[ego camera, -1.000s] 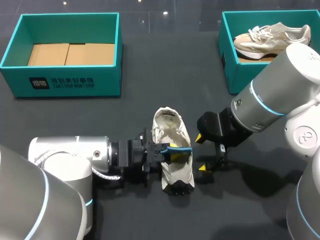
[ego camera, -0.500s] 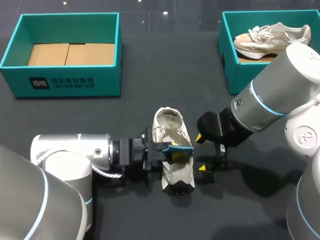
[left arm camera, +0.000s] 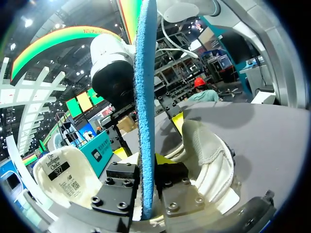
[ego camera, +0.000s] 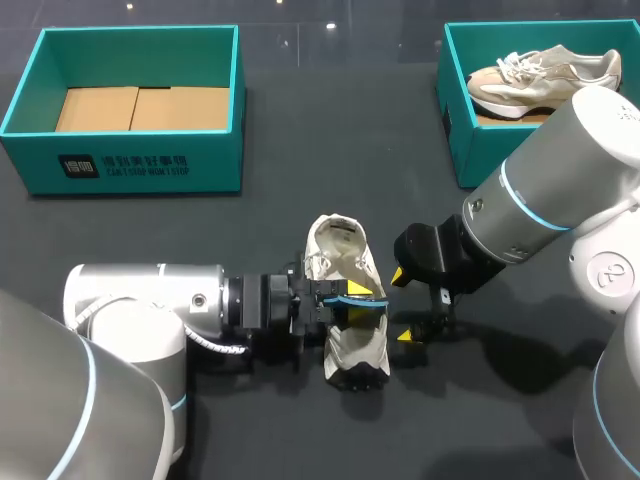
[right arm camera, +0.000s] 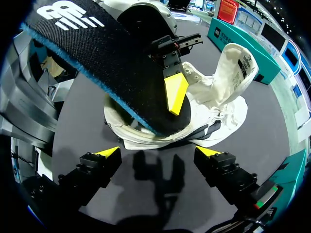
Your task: Take the shoe out of the shoebox, open the shoe tongue, remove and reinsert the insole, then place the shoe into the shoebox
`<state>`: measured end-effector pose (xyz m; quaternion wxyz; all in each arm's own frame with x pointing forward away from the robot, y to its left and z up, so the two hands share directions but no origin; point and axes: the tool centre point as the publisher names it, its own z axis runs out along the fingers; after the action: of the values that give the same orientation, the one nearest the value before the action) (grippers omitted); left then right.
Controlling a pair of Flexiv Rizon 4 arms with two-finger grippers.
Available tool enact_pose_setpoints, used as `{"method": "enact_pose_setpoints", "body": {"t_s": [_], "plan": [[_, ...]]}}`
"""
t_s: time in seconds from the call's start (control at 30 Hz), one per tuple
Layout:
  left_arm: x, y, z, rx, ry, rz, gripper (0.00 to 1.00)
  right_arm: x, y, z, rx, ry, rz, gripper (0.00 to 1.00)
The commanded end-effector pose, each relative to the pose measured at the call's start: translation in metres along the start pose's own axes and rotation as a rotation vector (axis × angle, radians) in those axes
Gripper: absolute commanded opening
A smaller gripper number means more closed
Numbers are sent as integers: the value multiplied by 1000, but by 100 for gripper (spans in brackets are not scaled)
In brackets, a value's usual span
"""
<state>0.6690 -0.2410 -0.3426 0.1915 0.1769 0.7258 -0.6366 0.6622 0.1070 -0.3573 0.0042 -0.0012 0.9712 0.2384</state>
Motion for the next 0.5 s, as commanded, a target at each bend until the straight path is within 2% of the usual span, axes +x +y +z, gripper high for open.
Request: {"method": "enact_pose_setpoints", "body": {"t_s": [0.03, 0.23, 0.5], "plan": [[0, -4, 1, -2, 0, 1, 18, 2, 0, 0, 3, -3, 1, 100], [2, -14, -2, -1, -3, 13, 19, 2, 0, 0, 3, -3, 1, 100], [2, -25, -6, -45, -15, 26, 18, 2, 0, 0, 3, -3, 1, 100]]}}
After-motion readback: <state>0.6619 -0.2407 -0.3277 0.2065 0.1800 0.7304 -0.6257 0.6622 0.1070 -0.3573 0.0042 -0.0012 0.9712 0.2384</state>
